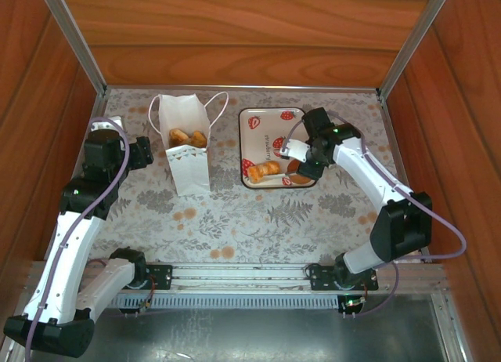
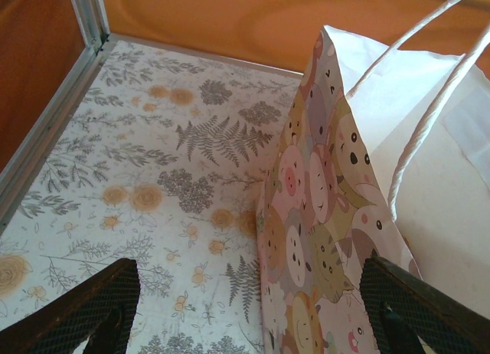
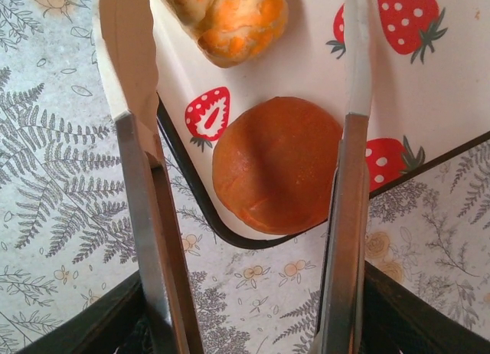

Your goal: Place the fake bread into the paper bag

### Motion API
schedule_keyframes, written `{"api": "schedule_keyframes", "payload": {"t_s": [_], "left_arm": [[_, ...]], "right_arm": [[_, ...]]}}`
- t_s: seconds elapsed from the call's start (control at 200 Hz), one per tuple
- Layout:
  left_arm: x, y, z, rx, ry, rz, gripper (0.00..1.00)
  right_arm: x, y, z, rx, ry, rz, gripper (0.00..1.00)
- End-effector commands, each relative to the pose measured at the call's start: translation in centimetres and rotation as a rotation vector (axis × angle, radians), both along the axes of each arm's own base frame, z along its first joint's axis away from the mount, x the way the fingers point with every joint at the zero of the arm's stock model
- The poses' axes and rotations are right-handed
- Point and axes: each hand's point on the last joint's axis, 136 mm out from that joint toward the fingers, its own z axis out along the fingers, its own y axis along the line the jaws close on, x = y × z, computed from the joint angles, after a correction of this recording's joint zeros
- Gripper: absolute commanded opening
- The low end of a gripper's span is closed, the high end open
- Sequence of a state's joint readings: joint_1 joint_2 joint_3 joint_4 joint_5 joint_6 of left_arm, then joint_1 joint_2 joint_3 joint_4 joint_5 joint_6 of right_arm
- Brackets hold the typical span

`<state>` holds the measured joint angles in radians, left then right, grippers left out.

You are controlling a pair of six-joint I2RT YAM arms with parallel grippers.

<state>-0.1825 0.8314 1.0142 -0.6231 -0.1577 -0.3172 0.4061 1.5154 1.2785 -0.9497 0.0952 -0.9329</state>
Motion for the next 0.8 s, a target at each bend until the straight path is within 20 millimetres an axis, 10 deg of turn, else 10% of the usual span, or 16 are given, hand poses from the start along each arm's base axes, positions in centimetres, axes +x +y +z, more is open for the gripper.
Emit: {"api": "schedule_keyframes", "payload": {"t_s": [0.0, 0.795], "left_arm": [[0.2, 0.4, 0.7, 0.013, -0.026, 0.013, 0.8], [0.4, 0.2, 1.1, 0.003, -0.033, 0.006, 0.8]], "right_arm": [[-1.1, 1.0, -0.1, 0.01, 0.052, 0.153, 0.64], [0.7, 1.9, -2.2, -0.002, 0.093, 0.156, 0.64]]}}
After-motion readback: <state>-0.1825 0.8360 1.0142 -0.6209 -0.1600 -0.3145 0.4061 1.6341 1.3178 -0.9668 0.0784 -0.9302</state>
